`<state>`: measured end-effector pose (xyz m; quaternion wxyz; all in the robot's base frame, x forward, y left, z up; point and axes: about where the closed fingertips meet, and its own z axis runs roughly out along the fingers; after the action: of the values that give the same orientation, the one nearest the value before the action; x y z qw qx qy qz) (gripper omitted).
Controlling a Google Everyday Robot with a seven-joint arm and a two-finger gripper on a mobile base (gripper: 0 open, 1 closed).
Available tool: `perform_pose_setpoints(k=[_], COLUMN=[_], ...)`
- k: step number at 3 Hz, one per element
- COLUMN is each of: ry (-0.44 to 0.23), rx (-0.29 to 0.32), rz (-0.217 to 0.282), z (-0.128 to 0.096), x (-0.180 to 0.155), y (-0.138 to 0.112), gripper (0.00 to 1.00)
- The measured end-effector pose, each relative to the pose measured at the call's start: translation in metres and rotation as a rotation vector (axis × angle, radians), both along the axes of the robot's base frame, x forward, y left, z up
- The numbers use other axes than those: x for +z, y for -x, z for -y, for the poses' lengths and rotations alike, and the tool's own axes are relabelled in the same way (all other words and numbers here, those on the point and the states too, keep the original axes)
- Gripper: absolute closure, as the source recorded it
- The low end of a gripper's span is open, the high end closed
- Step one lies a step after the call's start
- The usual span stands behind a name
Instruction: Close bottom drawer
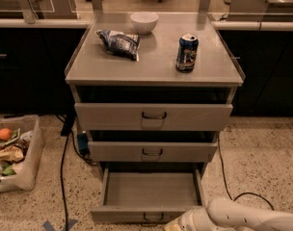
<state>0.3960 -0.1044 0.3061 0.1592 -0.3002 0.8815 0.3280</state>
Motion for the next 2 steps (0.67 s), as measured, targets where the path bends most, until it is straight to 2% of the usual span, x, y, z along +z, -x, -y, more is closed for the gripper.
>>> perform_pose_setpoints(k=[1,2], ry=[0.031,0.066], rx=[-0.052,-0.142], rz=[0.007,0.016], z=[0.002,0.005], x=[-0.015,-0.042], y=[-0.013,-0.044], gripper=[1.00,1.00])
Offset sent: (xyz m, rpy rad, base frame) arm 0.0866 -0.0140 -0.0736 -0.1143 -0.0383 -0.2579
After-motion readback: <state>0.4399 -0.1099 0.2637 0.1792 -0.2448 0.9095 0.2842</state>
